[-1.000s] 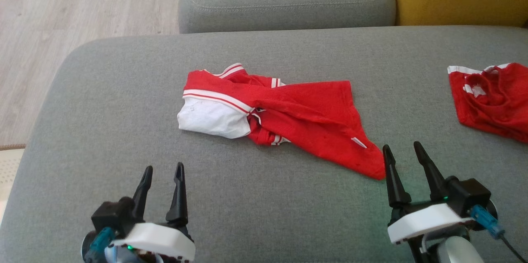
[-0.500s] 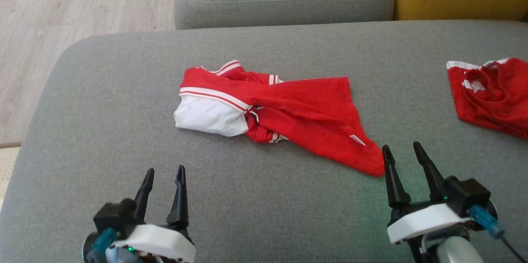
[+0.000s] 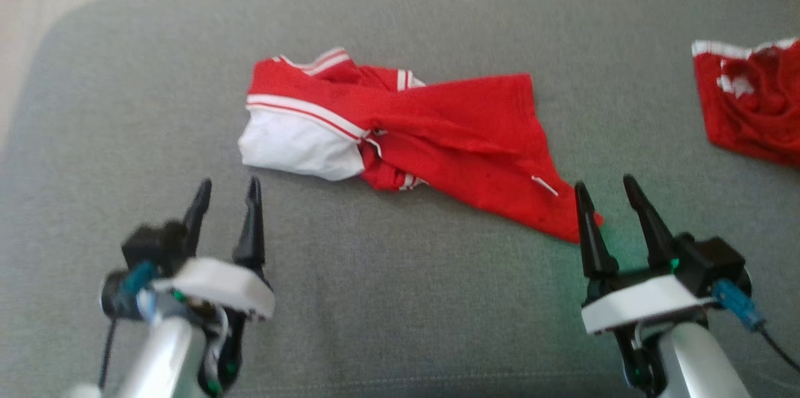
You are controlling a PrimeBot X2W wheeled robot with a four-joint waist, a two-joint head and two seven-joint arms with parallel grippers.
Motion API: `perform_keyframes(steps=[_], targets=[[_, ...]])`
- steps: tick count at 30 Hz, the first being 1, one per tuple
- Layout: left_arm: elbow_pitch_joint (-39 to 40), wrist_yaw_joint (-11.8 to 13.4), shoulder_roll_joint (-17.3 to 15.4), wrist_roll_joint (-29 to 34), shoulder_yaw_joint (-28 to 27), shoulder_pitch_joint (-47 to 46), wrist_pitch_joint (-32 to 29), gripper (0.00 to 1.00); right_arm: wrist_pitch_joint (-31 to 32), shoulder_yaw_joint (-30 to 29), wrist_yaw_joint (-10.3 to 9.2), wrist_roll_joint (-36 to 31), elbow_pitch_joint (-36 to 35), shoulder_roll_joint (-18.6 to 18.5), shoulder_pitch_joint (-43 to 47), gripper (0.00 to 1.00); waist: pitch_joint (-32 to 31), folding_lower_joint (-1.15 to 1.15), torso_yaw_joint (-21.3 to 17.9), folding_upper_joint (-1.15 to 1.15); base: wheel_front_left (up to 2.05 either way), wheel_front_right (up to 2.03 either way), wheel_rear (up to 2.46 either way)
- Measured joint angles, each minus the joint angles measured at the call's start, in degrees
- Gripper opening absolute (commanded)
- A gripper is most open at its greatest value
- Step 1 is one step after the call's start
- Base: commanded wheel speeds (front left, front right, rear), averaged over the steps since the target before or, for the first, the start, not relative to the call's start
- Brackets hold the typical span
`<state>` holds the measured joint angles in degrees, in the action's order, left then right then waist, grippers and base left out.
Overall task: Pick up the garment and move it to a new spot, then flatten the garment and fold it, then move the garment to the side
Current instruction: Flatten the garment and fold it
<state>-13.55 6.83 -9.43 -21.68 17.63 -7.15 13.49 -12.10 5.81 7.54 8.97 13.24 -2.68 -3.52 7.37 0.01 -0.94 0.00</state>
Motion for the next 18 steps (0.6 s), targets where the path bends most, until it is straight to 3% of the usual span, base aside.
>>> perform_keyframes(steps=[10,18], targets=[[-12.67,-1.91,-2.05,-1.70,-2.14,-11.62,-4.97,1.00,-0.69,0.79,0.00,0.01,0.21,-0.01,-4.11,1.00,8.04,0.01,-2.76,0.00,0.00,0.00,0.00],[-18.26,-4.38,-2.98,-3.87,-3.42,-16.23,-6.10,1.00,-1.60,1.36,0.00,0.27,1.27,-0.01,-5.83,1.00,11.16,0.00,-5.32,0.00,0.00,0.00,0.00]])
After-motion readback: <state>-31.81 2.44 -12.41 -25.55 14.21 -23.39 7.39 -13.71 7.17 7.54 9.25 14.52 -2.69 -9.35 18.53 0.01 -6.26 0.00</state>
